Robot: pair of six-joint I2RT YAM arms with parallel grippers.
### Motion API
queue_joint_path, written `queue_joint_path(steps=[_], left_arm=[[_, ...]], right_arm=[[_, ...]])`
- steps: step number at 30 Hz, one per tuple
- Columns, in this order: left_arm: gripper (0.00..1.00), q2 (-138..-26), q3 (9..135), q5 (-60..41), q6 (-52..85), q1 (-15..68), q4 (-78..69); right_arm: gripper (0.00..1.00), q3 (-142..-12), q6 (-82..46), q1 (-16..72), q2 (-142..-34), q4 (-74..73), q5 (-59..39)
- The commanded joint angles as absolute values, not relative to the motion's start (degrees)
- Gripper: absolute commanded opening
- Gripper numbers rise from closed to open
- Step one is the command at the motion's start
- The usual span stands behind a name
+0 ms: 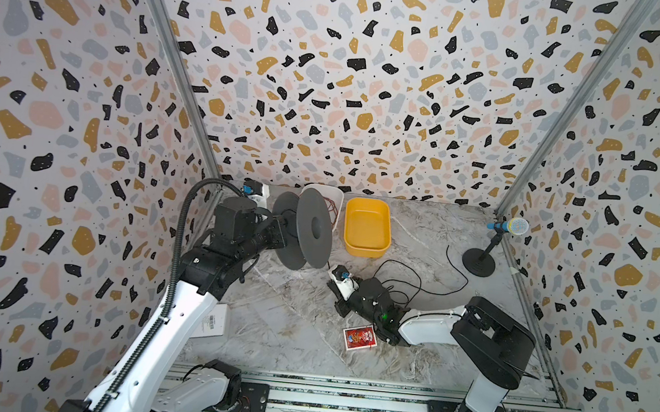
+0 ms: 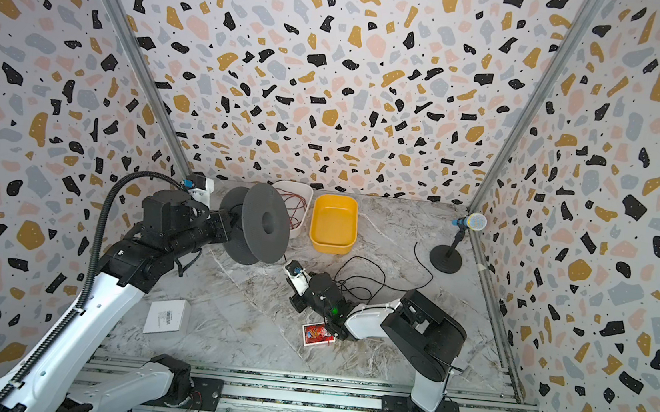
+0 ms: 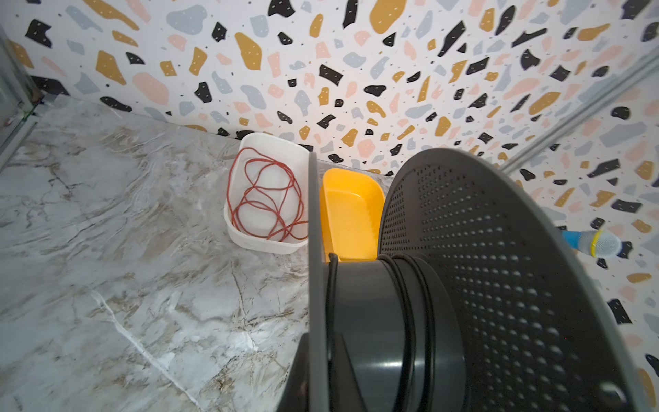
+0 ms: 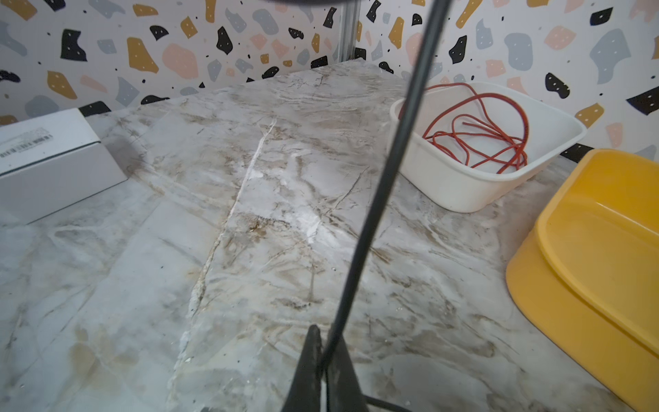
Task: Wrap the cables
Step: 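Carry the black cable up over the grey spool with the right gripper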
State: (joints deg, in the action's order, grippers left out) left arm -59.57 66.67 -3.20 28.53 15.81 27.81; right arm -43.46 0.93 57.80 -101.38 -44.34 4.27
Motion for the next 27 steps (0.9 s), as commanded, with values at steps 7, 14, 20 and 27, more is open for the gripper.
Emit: queue_joint_path(steps=[7, 14, 20, 27], left_arm=[[0.0, -57.7, 59.9, 11.0, 33.1, 15.6, 12.1], [0.0, -57.6, 56.4, 17.9, 33.6, 16.6, 11.0], [0.0, -58.8, 54.3, 22.8, 33.3, 19.9, 10.3], [0.0, -60.4, 54.5, 25.8, 32.6, 22.9, 11.9]], right_arm=[[0.0, -52.3, 11.4, 67.4, -96.3, -30.1, 22.5], [0.0, -57.4, 17.0, 71.8, -95.9, -26.9, 28.3], [0.0, -61.2, 21.4, 73.7, -96.1, -26.4, 30.9], [0.0, -63.2, 21.9, 74.0, -94.8, -26.5, 30.8]])
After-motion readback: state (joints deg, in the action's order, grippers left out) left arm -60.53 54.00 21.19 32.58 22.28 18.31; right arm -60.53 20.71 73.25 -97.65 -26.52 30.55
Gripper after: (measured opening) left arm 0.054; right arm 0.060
